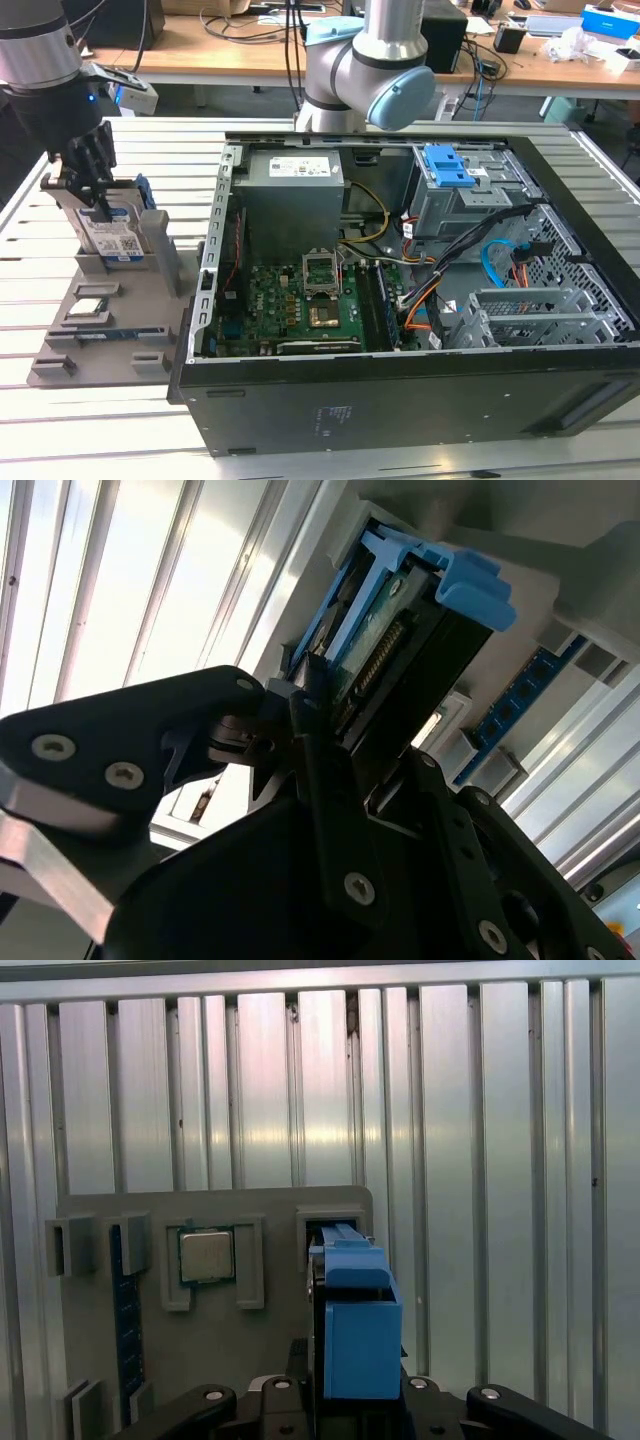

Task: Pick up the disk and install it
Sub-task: 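Pick up the disk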

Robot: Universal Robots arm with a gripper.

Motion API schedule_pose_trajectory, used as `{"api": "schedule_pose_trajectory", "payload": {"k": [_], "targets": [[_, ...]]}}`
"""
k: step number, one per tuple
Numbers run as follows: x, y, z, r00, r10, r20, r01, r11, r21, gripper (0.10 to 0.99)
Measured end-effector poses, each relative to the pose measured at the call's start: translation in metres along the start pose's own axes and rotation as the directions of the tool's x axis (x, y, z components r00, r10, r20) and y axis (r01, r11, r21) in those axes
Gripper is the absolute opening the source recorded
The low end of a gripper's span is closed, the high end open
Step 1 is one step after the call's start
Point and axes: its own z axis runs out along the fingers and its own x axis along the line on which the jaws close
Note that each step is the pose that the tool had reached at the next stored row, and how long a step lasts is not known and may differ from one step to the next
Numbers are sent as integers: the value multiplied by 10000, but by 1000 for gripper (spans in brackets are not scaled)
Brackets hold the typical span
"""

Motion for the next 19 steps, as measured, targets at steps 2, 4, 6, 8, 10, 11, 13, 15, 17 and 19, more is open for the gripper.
{"api": "schedule_pose_trajectory", "payload": {"k": [2, 4, 6, 8, 10, 11, 13, 15, 17, 19], "targets": [[1, 1, -7, 10000, 0, 0, 0, 10000, -1, 357], [-1, 0, -38, 10000, 1, -1, -1, 10000, -1, 357], [-6, -1, -89, 10000, 1, 0, -1, 10000, 0, 357], [-10, -2, -153, 10000, 0, 0, 0, 10000, 0, 357], [-13, -3, -201, 10000, 0, 0, 0, 10000, -1, 357], [-16, -3, -227, 10000, 1, 0, -1, 10000, 0, 357], [-19, -5, -279, 10000, -1, 0, 1, 10000, 0, 357], [-23, -5, -342, 10000, 0, 0, 0, 10000, 0, 357], [-28, -6, -410, 10000, 1, 0, -1, 10000, 0, 357], [-30, -7, -460, 10000, 0, -1, 0, 10000, -1, 357]]}}
